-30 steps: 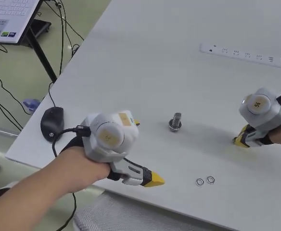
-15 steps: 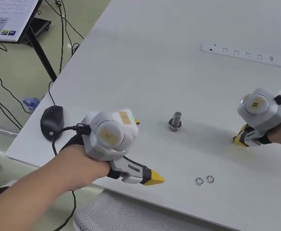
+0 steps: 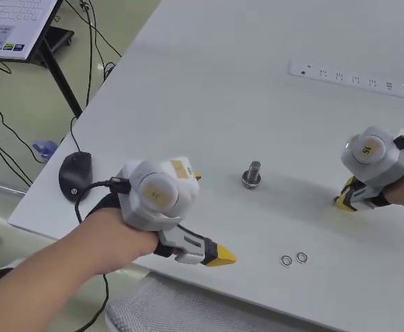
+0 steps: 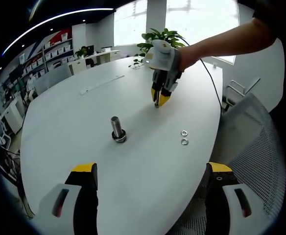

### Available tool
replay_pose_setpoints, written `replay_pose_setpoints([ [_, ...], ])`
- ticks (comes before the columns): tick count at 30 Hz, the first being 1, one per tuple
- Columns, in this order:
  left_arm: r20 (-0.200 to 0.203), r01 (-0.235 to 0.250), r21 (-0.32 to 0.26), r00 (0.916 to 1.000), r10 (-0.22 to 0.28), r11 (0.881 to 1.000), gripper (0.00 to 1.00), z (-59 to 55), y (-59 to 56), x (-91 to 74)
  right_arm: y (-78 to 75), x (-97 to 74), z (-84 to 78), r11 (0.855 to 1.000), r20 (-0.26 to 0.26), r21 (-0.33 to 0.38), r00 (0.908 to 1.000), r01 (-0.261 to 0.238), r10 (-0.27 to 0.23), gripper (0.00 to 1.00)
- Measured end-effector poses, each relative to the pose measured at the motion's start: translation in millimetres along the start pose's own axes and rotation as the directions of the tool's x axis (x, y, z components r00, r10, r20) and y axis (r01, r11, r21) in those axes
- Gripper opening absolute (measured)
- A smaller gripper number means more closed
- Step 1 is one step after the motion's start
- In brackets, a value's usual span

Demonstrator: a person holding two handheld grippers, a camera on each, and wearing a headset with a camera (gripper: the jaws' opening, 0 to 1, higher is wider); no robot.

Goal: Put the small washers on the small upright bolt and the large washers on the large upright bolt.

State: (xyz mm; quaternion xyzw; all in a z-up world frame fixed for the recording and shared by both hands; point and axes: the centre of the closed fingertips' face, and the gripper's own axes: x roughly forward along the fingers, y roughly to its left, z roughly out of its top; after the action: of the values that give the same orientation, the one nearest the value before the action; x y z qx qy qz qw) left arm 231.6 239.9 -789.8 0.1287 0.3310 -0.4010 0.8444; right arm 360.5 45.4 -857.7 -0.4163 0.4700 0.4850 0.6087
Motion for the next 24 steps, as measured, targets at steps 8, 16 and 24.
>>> replay_pose_setpoints([
  [8, 0.004, -0.003, 0.005, 1.0000, 0.003, 1.000, 0.91, 1.9, -0.4, -2.6, -2.5, -12.5, 6.4, 0.999, 0.006, -0.039, 1.0000, -0.002, 0.003, 0.22],
  [16, 0.013, -0.011, 0.013, 0.9999, 0.011, 1.000, 0.92, 6.2, -0.1, -4.4, 0.1, -21.7, 20.9, 0.998, 0.027, -0.066, 0.9996, -0.008, 0.009, 0.26],
  [24, -0.011, -0.003, 0.027, 0.9999, 0.003, 1.000, 0.95, 1.3, -1.9, -4.4, 15.6, -24.7, 38.6, 0.995, 0.058, -0.096, 0.9979, -0.022, 0.028, 0.31],
])
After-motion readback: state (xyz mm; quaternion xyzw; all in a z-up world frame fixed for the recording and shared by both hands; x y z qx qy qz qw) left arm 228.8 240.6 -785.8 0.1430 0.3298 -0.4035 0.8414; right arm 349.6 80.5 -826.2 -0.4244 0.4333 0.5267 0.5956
